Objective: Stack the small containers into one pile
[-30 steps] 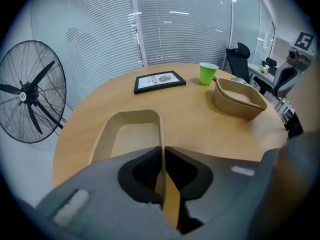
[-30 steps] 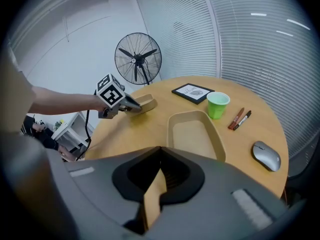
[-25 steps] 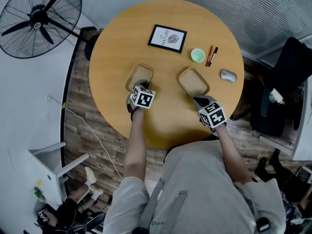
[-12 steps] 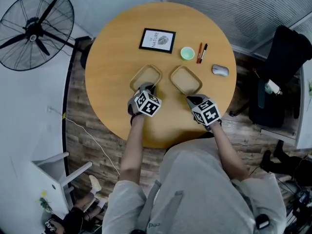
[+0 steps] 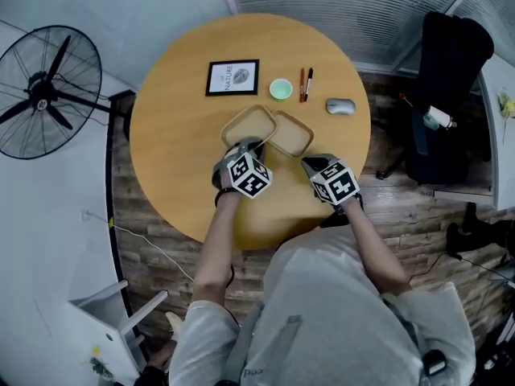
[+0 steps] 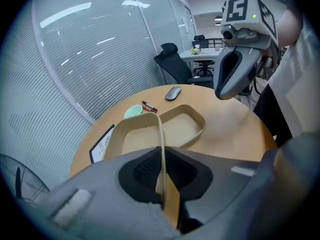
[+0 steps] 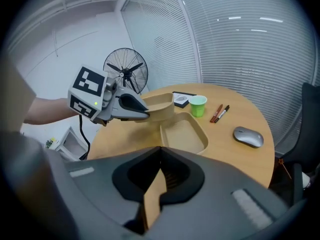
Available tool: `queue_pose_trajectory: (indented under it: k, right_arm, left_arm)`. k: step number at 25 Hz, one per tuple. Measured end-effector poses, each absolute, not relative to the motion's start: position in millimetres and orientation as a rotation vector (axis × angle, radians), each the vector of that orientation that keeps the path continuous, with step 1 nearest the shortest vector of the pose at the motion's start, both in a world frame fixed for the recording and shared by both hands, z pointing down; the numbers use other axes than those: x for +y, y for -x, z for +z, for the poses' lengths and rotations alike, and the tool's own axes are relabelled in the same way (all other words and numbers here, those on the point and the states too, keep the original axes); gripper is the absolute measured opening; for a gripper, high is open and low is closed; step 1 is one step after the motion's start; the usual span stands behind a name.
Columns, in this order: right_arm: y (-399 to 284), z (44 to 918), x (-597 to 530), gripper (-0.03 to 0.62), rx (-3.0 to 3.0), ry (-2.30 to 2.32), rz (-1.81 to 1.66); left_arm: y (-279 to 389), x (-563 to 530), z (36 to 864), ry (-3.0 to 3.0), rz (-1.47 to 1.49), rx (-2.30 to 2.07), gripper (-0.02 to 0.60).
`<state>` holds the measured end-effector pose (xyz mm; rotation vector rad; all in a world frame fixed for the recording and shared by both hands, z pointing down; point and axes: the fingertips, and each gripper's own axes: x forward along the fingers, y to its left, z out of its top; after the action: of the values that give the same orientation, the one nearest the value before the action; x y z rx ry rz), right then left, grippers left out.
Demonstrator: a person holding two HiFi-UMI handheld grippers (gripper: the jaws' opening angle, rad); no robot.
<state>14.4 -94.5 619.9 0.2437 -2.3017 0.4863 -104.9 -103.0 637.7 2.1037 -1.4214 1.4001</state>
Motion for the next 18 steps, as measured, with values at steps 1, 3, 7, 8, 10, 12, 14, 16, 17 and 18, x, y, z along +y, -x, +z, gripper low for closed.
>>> queue_pose_trajectory:
  k: [1,3,7,8,10,12,14,16,17,18]
  right_arm:
    - [-19,620,-96,0.001,-2.302,-0.259,0.492]
    - [-27,620,-100,0.001,-2.303,-0.290,0.507]
    - [-46,621,-109,0.000,-2.297,-0.370,0.563]
    - [-49,621,-110,0.000,-2.295,-0.390,0.581]
    - [-51,619,-111,0.001,-2.295,-0.421,0.612]
    - [-52,619,-113,0.002,-2.293,-0.442,0.626]
    - [-54,619,-114,0.001,-2.286,-0.451,0.619]
    - [-57,620,-116,0.002,-2.276,-0.452,0.596]
    - [-58,620,-117,0.001,-2.273,-0.455,0.585]
    - [-60,619,-119,0.001,-2.273,-0.462,0.574]
  left_arm:
    - [98,-107,636,-2.138,1.418,-1.396,0.023]
    - [84,-114,635,-2.205,1.463,-1.333,0.025]
    - [57,-124,641,-2.323,1.576,-1.167,0.025]
    - [51,-125,642,-2.350,1.601,-1.124,0.025]
    - [42,-127,645,-2.406,1.647,-1.036,0.025]
    - [33,-128,647,-2.464,1.682,-0.948,0.025]
    - [26,-127,649,-2.517,1.702,-0.869,0.025]
    - [19,-124,653,-2.569,1.731,-0.778,0.025]
    - [18,-121,655,-2.594,1.752,-0.726,0.025]
    - [16,-119,657,-2.618,1.771,-0.676,0.025]
